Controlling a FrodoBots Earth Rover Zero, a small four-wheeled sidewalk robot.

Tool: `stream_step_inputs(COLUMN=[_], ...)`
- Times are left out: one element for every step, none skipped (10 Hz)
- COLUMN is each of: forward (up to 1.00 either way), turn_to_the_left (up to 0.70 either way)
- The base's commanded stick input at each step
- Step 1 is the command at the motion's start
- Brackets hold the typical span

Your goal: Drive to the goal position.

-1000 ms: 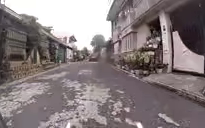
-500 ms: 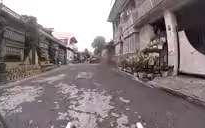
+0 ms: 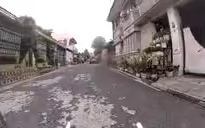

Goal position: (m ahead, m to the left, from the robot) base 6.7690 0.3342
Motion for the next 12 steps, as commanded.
stream_step_inputs(forward=[0.70, 0.70, 0.70, 0.70, 0.70, 0.70, 0.70, 0.70, 0.70, 0.70, 0.70, 0.70], turn_to_the_left=[0.11, 0.06, 0.01, 0.01, 0.01, 0.01, 0.01, 0.01, 0.01, 0.01, 0.01, 0.01])
